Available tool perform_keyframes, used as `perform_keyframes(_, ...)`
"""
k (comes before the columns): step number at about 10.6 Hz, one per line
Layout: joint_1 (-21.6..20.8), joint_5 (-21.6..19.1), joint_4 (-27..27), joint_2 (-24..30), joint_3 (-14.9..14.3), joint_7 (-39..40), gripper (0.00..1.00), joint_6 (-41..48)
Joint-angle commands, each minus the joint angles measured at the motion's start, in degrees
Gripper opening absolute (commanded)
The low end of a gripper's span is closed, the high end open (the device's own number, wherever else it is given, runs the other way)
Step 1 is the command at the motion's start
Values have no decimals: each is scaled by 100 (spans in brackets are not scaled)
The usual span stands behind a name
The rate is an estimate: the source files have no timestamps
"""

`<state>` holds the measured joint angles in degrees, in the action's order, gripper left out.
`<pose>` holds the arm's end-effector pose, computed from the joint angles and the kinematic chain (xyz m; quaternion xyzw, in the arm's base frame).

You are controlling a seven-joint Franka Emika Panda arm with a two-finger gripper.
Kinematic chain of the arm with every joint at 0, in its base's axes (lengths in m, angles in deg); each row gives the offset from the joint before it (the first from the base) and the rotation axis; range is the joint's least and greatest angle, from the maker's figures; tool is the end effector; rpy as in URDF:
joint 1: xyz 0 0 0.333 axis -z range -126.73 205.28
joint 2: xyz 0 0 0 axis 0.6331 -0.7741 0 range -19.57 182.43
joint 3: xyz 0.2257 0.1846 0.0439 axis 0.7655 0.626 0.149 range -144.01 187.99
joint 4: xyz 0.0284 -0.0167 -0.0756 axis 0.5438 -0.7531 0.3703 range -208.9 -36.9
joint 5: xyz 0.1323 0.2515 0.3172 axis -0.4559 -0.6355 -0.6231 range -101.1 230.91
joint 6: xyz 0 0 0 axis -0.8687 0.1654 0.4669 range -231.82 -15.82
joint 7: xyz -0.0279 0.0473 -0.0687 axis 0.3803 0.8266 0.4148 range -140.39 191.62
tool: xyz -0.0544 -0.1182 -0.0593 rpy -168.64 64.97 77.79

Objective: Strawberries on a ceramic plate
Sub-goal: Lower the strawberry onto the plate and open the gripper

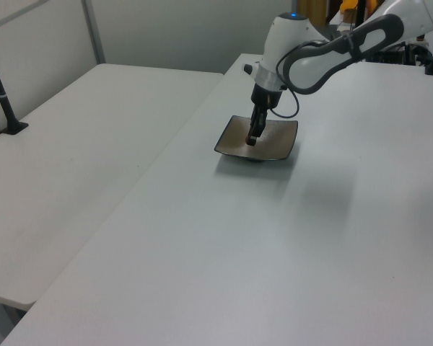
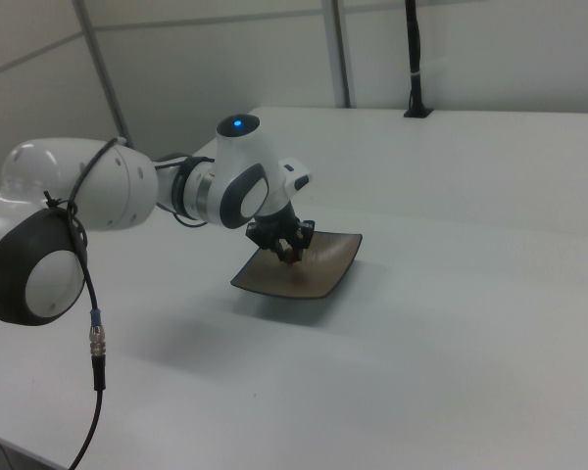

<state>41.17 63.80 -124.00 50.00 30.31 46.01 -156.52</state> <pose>0.7438 0.0725 0.2795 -0.9656 -0.2071 -0.1557 0.0243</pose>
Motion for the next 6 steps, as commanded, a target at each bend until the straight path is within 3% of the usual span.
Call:
perform_keyframes(1,-75,-56,-127,41,-41,-62,85,-216)
perform_keyframes(2,-84,-39,-136,67,-41,8,100,-155)
perform_keyframes(6,-49,-30,-311,706,-41,-71,100,343)
